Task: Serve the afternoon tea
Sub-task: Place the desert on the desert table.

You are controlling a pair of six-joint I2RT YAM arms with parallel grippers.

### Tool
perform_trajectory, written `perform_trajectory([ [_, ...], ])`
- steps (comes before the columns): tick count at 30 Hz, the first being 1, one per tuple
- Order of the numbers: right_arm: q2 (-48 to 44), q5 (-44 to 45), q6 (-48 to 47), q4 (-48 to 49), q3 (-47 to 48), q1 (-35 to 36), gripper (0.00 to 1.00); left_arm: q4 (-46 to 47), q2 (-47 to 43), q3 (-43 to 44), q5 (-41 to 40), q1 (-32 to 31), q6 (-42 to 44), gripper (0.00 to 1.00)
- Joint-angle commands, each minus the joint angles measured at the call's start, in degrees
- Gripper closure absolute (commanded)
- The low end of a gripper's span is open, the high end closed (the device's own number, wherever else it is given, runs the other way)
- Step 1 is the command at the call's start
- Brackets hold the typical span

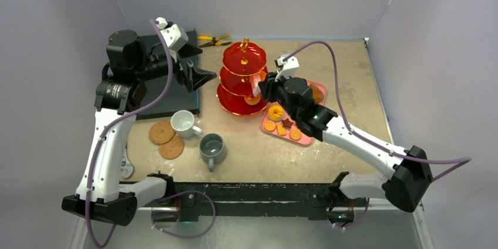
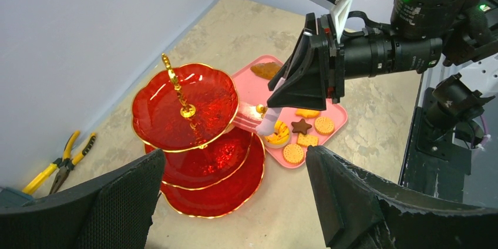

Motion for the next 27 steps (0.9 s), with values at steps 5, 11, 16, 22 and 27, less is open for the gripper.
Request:
perform_trajectory([
  [5,3.48,-2.55,-0.98,6.03,3.40,0.34,0.74,0.22,-0.23,1.57,0.00,0.06,0.37,0.10],
  [11,5.61,-2.11,-0.91,7.22,4.24,0.34,0.72,0.17,-0.23,1.76,0.15,0.07,0.30,0.10],
  [16,6.79,-0.19,-0.88,9.57,3.88,0.34,0.66,0.21,-0.39,1.81,0.29,0.07,-0.10,0.10],
  [22,7.50,0.79,-0.47,11.79,2.79,0.34,0.55,-0.27,-0.54,2.12,0.20,0.07,0.09,0.10],
  [27,6.57,0.68,-0.13,12.00,1.66,0.33,0.45,-0.40,-0.37,2.12,0.54,0.06,0.36,0.10],
])
